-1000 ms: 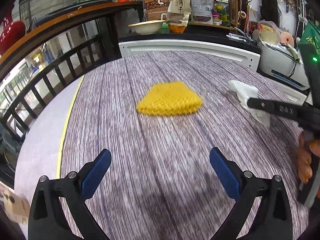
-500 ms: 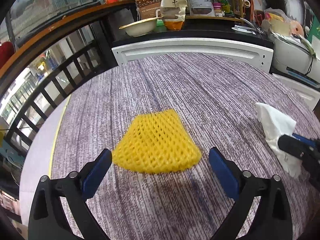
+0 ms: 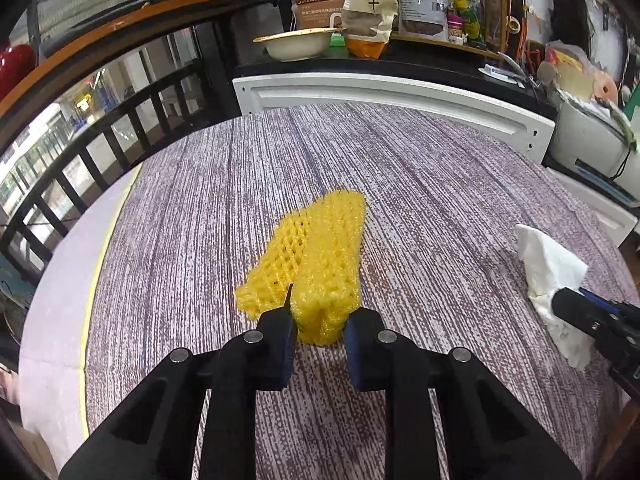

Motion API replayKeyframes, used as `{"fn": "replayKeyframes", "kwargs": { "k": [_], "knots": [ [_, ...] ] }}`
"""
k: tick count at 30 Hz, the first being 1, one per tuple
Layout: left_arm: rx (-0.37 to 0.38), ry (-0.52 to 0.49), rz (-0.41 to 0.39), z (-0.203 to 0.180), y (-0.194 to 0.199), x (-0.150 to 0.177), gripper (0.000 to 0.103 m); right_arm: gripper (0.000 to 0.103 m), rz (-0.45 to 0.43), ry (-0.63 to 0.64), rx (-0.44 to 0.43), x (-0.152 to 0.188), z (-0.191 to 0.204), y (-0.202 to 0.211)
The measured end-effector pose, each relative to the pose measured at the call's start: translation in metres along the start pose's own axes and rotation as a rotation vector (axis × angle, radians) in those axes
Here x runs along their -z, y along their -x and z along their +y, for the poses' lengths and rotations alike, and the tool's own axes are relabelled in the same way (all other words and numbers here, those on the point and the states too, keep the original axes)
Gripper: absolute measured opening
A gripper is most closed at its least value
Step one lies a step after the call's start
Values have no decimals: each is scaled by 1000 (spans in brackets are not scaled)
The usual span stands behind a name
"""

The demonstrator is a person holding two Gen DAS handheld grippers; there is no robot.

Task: Collect trash
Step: 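Grasp the yellow foam mesh with the left tool while the right tool grasps the white tissue, then carry mesh and tissue to the black bin and open the right tool inside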

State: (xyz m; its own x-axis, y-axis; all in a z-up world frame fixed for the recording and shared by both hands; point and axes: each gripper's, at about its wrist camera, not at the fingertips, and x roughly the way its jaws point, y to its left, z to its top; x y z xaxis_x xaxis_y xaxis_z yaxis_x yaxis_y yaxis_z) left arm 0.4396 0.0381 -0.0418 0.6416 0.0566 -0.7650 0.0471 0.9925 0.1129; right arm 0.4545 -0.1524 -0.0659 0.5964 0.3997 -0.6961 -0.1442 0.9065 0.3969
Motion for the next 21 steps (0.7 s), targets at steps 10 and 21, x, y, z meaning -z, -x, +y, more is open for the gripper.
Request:
{"fn": "replayKeyframes", "kwargs": {
  "k": [10, 21],
  "knots": [
    [66, 68, -9, 27, 34, 22, 19, 16, 15, -30, -42, -1, -6, -3],
    [127, 119, -40, 50, 94, 72, 19, 16, 8, 75, -3, 18, 16, 26]
  ]
}}
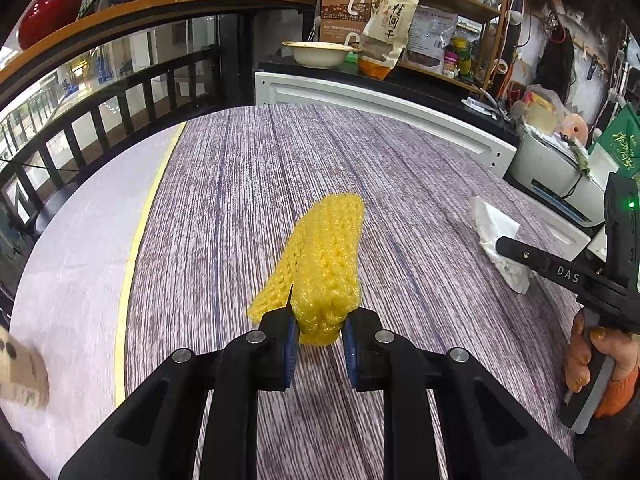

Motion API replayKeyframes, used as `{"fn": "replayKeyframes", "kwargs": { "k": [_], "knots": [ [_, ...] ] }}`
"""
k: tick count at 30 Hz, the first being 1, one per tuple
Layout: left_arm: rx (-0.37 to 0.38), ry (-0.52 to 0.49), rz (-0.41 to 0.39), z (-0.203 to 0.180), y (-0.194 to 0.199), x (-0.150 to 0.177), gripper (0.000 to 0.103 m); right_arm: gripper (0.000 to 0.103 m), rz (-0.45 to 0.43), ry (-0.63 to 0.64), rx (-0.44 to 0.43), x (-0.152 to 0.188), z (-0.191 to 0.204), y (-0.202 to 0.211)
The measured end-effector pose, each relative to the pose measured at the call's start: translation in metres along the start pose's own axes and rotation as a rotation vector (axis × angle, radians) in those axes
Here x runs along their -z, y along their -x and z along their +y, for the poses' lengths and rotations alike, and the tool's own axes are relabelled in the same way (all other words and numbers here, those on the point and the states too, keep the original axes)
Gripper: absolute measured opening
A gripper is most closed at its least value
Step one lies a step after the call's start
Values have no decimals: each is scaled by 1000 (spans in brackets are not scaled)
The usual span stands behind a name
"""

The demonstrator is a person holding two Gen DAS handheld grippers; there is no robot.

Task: Collect trash
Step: 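Carry mesh and tissue to the black bin and open the right tool inside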

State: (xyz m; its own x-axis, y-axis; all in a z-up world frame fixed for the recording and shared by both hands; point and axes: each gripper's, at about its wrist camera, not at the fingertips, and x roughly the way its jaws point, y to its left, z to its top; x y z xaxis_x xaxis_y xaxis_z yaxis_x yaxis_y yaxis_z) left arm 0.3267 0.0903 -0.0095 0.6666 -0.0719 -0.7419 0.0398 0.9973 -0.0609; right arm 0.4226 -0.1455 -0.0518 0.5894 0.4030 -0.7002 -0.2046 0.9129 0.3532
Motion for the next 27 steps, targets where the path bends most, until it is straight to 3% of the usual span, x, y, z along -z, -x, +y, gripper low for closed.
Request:
{"fn": "replayKeyframes", "kwargs": {
  "k": [10, 21, 27],
  "knots": [
    [72, -30, -23, -33, 38, 44, 19, 16, -33, 141, -31, 51, 32, 73],
    [96, -100, -67, -74, 77, 77, 19, 16, -81, 172, -83, 95, 30, 138],
    [120, -149, -81, -101, 89, 91, 19, 16, -137, 183, -12, 120, 20, 168]
  ]
}}
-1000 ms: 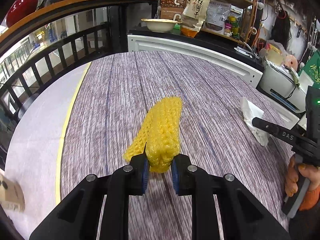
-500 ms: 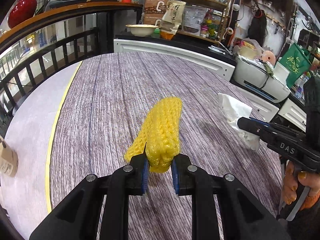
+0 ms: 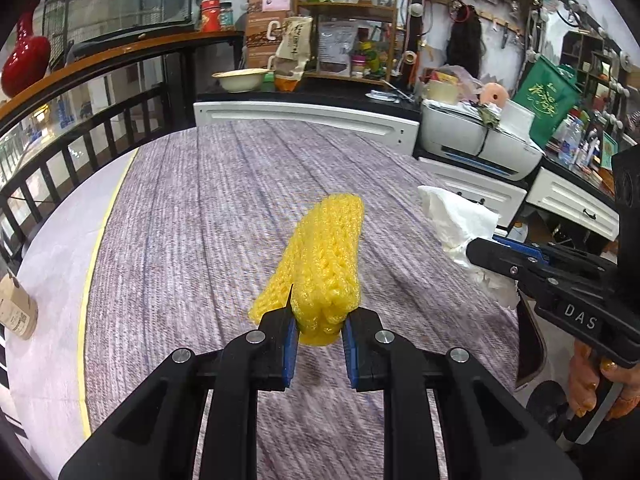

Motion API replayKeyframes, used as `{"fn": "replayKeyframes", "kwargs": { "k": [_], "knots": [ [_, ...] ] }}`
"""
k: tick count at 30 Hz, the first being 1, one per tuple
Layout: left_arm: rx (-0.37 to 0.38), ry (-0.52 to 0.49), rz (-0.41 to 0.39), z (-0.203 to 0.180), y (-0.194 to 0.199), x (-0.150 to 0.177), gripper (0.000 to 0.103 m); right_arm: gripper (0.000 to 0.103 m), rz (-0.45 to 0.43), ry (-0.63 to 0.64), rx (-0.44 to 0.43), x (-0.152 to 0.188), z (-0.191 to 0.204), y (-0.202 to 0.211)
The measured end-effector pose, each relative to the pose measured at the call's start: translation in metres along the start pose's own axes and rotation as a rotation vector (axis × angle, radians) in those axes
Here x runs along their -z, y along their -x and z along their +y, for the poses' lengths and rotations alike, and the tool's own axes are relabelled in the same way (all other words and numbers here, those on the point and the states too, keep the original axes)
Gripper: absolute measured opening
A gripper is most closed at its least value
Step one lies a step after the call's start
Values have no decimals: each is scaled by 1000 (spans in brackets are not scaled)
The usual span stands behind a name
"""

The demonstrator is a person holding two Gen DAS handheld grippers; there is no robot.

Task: Collect trash
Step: 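Carry mesh and tissue to the black bin and open the right tool inside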

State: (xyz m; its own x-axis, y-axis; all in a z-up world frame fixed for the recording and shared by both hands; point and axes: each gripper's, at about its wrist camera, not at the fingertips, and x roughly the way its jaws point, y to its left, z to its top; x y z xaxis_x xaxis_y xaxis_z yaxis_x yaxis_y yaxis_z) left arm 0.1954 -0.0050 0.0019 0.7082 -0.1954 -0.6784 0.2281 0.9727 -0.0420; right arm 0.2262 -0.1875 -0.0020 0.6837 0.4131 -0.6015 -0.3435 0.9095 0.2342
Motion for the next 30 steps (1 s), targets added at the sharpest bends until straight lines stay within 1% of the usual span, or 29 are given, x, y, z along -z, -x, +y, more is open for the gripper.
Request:
{"fn": "replayKeyframes", "kwargs": {
  "k": [5, 11, 16, 22, 25, 28, 30],
  "knots": [
    [31, -23, -12, -24, 4, 5, 19, 16, -35, -5, 55, 15, -11, 25],
    [64, -32, -30, -45, 9, 9, 19, 16, -54, -60, 81, 29, -31, 45],
    [91, -39, -40, -62, 11, 9, 19, 16, -72, -115, 120, 40, -51, 58],
    [129, -64, -43, -88, 9, 7, 19, 16, -93, -190, 210, 51, -82, 71],
    [146, -87, -44, -101, 8, 6, 19, 16, -96, -231, 276, 58, -104, 76],
    [162, -111, -42, -115, 6, 6, 19, 16, -79, -282, 324, 68, -129, 75],
    [171, -130, -37, -125, 4, 6, 19, 16, -52, -323, 352, 77, -148, 70]
  ]
}}
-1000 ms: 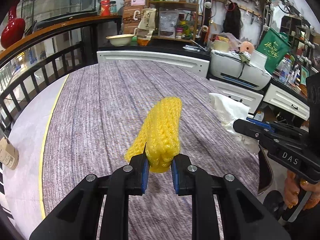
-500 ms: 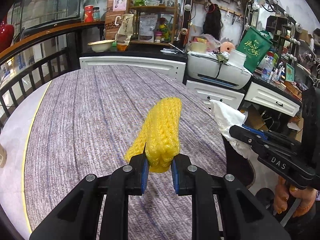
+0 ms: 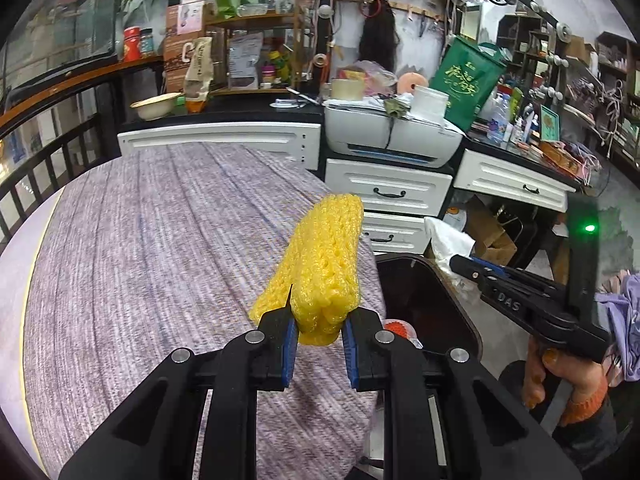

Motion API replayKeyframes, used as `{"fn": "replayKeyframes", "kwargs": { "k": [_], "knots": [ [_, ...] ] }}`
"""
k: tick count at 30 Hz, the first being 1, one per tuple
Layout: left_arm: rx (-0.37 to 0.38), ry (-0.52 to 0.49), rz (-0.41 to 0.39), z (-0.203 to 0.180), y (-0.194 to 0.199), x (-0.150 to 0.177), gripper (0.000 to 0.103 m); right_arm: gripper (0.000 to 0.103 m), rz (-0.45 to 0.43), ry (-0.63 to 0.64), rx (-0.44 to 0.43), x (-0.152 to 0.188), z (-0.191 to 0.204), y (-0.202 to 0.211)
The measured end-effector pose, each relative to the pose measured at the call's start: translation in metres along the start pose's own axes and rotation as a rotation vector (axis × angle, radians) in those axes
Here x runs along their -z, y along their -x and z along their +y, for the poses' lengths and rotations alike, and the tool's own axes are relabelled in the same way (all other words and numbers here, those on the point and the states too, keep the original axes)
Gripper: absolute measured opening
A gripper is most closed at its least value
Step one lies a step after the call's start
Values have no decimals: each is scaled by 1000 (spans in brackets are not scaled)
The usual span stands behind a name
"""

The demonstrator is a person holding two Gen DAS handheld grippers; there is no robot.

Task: Collect trash
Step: 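Carry mesh and tissue to the black bin and open the right tool inside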

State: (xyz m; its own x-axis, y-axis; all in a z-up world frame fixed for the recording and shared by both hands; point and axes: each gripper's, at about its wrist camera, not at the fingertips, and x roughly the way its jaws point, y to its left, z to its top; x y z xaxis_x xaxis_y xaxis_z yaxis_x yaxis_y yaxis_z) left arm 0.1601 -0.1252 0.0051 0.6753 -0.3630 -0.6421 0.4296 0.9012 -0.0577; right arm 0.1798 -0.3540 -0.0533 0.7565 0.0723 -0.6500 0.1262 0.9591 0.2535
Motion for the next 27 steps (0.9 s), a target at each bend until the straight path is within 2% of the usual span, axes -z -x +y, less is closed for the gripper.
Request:
{"fn": "replayKeyframes", "kwargs": {
  "k": [10, 15, 23, 24, 25, 26, 27],
  "knots": [
    [60, -51, 57, -32, -21, 2, 19, 16, 168, -103, 151, 39, -72, -67],
    [86, -72, 91, -47, -31, 7, 19, 16, 230, -154, 175, 60, -97, -89],
    [118, -129, 125, -74, -44, 12, 19, 17, 276, -225, 188, 80, -126, -116],
    [122, -134, 130, -77, -46, 12, 19, 19, 275, -233, 191, 82, -129, -118],
    [126, -139, 135, -80, -48, 13, 19, 26, 273, -244, 195, 83, -131, -120],
    [130, -145, 141, -82, -50, 14, 19, 41, 274, -264, 198, 85, -136, -122],
    [135, -149, 147, -84, -52, 15, 19, 50, 278, -293, 199, 88, -141, -123]
  ]
}}
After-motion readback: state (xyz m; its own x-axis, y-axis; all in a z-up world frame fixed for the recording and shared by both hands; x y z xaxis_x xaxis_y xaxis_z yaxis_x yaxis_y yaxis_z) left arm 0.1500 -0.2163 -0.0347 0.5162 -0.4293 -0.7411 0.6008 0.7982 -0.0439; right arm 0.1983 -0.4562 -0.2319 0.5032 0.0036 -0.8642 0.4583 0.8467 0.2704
